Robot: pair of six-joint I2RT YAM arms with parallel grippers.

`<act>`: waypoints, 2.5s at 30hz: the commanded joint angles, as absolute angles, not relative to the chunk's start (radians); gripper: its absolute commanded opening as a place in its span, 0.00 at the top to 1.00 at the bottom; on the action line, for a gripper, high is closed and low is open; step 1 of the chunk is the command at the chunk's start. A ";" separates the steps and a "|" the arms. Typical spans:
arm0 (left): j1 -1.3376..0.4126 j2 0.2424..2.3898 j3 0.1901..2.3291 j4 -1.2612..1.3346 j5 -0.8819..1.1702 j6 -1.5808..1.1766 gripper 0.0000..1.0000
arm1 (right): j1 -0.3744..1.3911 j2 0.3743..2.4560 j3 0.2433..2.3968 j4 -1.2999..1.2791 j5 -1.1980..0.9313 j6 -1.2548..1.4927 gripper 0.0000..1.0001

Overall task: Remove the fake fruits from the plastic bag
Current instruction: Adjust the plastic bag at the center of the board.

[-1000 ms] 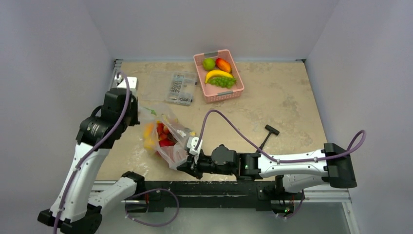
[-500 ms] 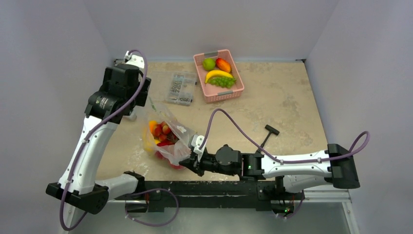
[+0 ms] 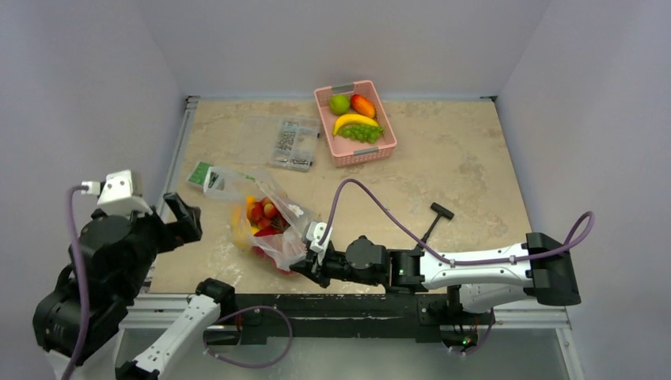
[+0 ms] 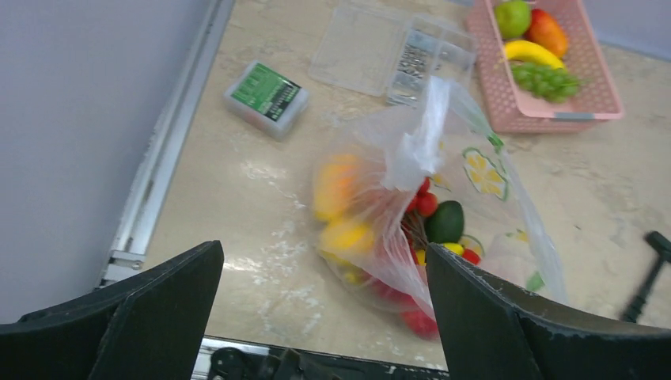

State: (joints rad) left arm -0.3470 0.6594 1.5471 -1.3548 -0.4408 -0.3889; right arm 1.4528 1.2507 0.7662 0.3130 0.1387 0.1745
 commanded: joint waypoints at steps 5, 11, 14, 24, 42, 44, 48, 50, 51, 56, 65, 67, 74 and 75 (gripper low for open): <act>-0.341 0.479 1.376 -1.347 -0.032 -0.595 0.00 | 1.458 1.240 0.795 0.340 0.139 0.177 1.00; -0.340 0.458 1.106 -1.207 0.076 -0.692 0.02 | 1.459 1.236 0.799 0.337 0.136 0.178 1.00; -0.340 0.491 1.008 -1.099 0.049 -0.723 0.03 | 1.458 1.239 0.807 0.330 0.140 0.178 1.00; -0.340 0.679 0.863 -0.918 -0.090 -0.748 0.19 | 1.458 1.233 0.818 0.285 0.131 0.161 1.00; -0.301 0.789 1.035 -0.759 -0.262 -0.656 1.00 | 1.446 1.256 0.967 0.195 0.342 -0.217 1.00; -0.266 0.805 1.081 -0.754 -0.257 -0.678 1.00 | 1.444 1.248 0.988 0.172 0.361 -0.261 1.00; -0.156 0.815 1.097 -0.710 -0.160 -0.727 1.00 | 1.444 1.241 1.019 0.094 0.372 -0.307 1.00; -0.100 0.809 1.079 -0.685 -0.091 -0.724 1.00 | 1.445 1.252 1.036 0.025 0.340 -0.304 1.00; -0.078 0.799 1.064 -0.677 -0.062 -0.719 1.00 | 1.447 1.266 1.048 -0.017 0.304 -0.290 1.00; -0.030 0.713 0.948 -0.683 0.035 -0.680 1.00 | 1.485 1.360 1.012 -0.043 -0.007 -0.111 1.00; -0.026 0.554 0.805 -0.719 0.095 -0.559 1.00 | 1.513 1.417 0.942 0.149 -0.226 0.181 0.72; -0.026 0.550 0.810 -0.726 0.106 -0.541 1.00 | 1.515 1.371 0.965 0.106 -0.236 0.195 0.57; -0.026 0.512 0.828 -0.734 0.161 -0.462 1.00 | 1.507 1.191 1.029 -0.085 -0.128 0.261 0.28; -0.026 0.509 0.828 -0.735 0.168 -0.454 1.00 | 1.499 1.175 1.047 -0.104 -0.102 0.275 0.25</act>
